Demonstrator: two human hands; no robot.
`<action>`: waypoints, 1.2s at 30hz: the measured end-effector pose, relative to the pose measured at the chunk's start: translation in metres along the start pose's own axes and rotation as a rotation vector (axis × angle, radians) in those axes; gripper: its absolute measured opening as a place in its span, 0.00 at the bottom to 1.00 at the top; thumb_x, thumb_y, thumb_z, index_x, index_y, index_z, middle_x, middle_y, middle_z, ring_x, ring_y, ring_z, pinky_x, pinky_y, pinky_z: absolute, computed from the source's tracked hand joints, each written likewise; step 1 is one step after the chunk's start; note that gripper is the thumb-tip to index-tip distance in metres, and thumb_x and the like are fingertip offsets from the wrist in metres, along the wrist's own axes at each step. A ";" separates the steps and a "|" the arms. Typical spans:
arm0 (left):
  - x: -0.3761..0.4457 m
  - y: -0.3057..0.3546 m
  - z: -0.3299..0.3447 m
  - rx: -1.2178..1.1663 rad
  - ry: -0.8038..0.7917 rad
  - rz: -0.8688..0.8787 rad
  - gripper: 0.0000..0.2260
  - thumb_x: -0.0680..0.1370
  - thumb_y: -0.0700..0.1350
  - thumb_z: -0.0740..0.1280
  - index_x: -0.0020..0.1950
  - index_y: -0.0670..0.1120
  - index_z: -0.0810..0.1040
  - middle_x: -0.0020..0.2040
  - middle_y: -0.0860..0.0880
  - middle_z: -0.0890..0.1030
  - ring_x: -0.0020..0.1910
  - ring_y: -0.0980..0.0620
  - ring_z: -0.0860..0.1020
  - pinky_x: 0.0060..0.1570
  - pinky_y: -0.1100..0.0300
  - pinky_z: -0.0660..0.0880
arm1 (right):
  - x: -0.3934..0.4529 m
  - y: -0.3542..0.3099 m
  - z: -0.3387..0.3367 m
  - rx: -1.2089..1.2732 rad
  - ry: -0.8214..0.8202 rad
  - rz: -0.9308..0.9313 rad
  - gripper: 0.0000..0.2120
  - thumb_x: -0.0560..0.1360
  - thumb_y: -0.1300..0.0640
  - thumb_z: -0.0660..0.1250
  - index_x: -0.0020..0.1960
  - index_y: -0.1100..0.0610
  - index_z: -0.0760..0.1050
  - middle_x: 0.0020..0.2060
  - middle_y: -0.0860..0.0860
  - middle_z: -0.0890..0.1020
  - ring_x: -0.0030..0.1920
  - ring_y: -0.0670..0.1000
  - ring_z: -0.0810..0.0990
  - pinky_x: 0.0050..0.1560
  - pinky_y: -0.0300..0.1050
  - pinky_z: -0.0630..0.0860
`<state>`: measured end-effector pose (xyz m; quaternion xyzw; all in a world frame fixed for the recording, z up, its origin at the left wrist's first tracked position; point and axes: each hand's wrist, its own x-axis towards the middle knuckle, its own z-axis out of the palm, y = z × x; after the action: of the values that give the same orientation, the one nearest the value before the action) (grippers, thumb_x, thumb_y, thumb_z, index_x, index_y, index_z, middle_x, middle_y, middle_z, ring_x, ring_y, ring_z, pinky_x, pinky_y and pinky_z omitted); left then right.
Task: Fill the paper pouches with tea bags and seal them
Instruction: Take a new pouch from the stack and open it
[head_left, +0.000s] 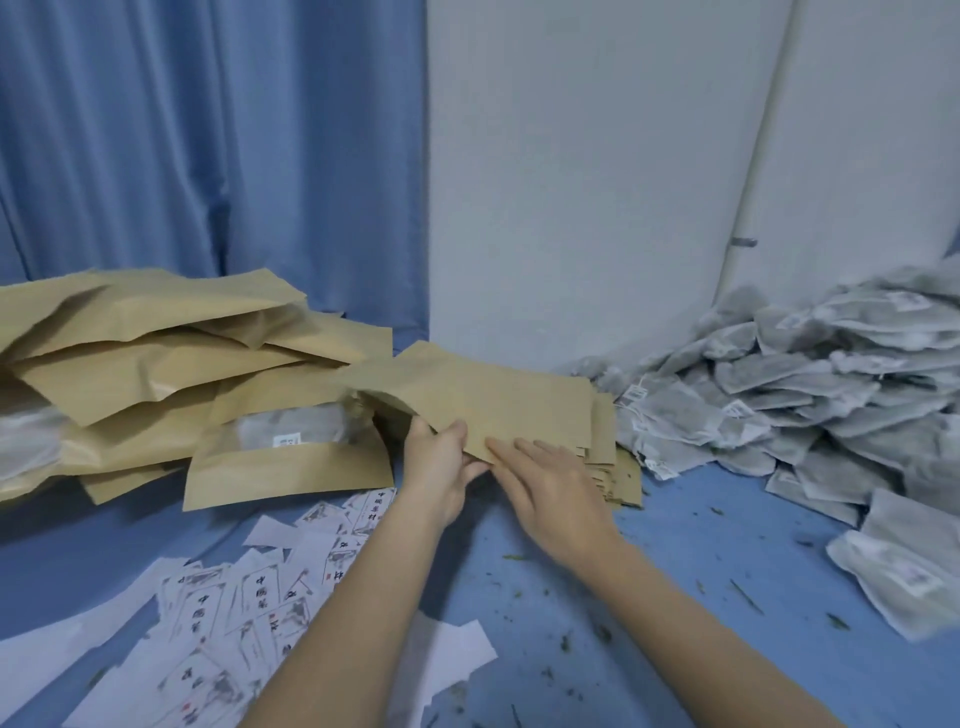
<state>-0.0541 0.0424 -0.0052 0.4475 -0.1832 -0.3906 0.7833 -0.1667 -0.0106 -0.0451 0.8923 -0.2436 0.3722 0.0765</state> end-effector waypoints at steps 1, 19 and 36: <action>-0.007 0.006 0.002 0.089 0.019 0.081 0.12 0.80 0.32 0.55 0.59 0.44 0.69 0.55 0.44 0.77 0.49 0.44 0.79 0.44 0.47 0.79 | 0.004 -0.006 -0.011 0.099 -0.048 0.038 0.14 0.78 0.56 0.63 0.62 0.57 0.77 0.50 0.57 0.82 0.51 0.59 0.80 0.52 0.51 0.75; -0.090 0.017 -0.054 1.482 0.210 1.224 0.40 0.61 0.17 0.65 0.66 0.47 0.76 0.58 0.35 0.77 0.52 0.37 0.79 0.47 0.43 0.78 | 0.022 -0.022 -0.171 1.391 0.293 0.995 0.07 0.77 0.62 0.63 0.41 0.63 0.75 0.28 0.53 0.76 0.21 0.46 0.77 0.22 0.38 0.75; -0.122 0.024 0.036 0.647 -0.208 0.220 0.32 0.63 0.64 0.69 0.65 0.53 0.74 0.64 0.50 0.76 0.61 0.50 0.75 0.64 0.51 0.71 | -0.014 -0.011 -0.136 1.477 0.007 0.954 0.06 0.70 0.66 0.71 0.45 0.69 0.79 0.39 0.60 0.83 0.36 0.53 0.83 0.39 0.46 0.82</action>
<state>-0.1427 0.1237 0.0423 0.6078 -0.4232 -0.2693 0.6155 -0.2548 0.0478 0.0422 0.5156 -0.2872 0.4296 -0.6835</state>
